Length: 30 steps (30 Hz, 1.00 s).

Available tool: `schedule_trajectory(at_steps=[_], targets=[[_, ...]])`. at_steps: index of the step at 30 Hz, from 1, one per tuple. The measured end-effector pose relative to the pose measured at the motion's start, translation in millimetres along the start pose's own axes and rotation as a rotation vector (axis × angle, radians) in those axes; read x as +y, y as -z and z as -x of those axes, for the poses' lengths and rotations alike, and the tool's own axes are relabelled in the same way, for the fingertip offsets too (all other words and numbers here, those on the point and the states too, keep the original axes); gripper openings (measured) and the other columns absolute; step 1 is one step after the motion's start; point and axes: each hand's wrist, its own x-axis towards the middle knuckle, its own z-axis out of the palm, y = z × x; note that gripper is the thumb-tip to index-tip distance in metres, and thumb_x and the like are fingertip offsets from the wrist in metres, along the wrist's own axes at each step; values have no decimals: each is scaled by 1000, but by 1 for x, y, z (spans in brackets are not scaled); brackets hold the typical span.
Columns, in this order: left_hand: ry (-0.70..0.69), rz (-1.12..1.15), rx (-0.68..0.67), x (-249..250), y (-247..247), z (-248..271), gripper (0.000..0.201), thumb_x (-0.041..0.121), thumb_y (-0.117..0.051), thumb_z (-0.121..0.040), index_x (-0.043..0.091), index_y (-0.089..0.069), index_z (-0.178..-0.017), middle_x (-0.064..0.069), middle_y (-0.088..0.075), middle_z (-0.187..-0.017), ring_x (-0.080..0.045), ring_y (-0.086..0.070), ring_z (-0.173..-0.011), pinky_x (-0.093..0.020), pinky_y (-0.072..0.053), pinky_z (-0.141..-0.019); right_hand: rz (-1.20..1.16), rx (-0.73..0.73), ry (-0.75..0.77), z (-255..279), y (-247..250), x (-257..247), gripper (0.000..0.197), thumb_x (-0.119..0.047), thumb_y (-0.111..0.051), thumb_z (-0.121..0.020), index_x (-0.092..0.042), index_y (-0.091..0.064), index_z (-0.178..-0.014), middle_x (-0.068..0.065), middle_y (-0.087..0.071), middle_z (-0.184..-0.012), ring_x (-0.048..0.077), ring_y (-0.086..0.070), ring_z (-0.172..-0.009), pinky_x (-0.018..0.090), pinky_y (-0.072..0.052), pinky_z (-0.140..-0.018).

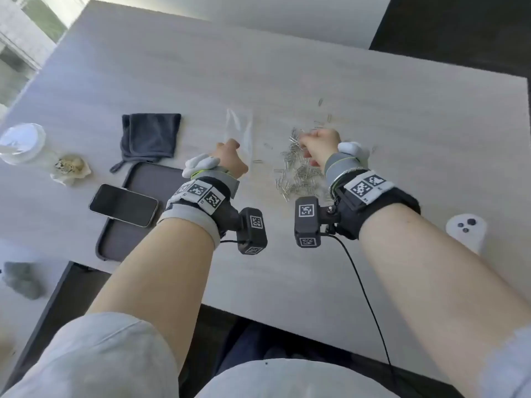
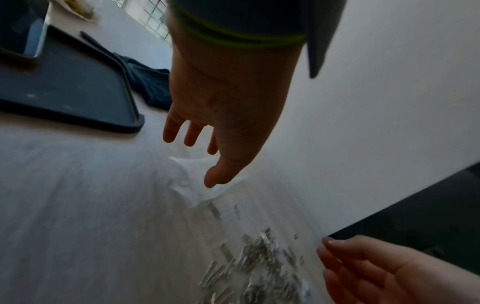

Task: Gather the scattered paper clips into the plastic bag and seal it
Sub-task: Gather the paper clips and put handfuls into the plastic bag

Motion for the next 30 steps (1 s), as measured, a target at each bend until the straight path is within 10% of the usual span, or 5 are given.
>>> schedule_trajectory(at_steps=[10,14,20,26,30], targets=[[54,-164,-113,-2,-40,-13,36,-1,-45,-88,7,-52,-123,-16,-41,-137,-36,-39,-123,-40,-33,-104,54,-7,-67,-7,-5,50,13,-14,-58,-85,-9,-68,-92,4,-59,-65,18,-54,-64,25,-42,-53],[-63,-3,69,-3,-40,-16,34,8,-38,-93,18,-53,-122,-6,-49,-136,-31,-38,-124,-43,-35,-100,47,-75,-46,-8,-15,47,2,-20,-63,-84,-18,-63,-83,8,-63,-82,16,-53,-56,18,-37,-38],[-394,110,281,6,-43,-16,22,11,-45,-92,13,-65,-101,-4,-65,-114,-31,-46,-111,-43,-43,-85,69,-198,-28,-10,-44,24,41,-51,-67,-78,-11,-67,-86,-1,-65,-76,9,-44,-48,18,-38,-44],[-385,225,309,4,-42,-22,27,-3,-44,-86,9,-61,-102,-10,-63,-111,-31,-50,-104,-31,-38,-76,144,-189,-27,-26,-50,23,11,-20,-64,-82,-12,-71,-85,-7,-63,-63,-1,-42,-29,12,-37,-38],[-370,236,269,10,-44,-28,19,-2,-51,-82,7,-56,-98,-11,-60,-105,-28,-51,-98,-32,-39,-76,92,-162,-62,-37,-37,32,12,-19,-62,-80,-15,-68,-70,-4,-64,-65,11,-43,-43,17,-36,-40]])
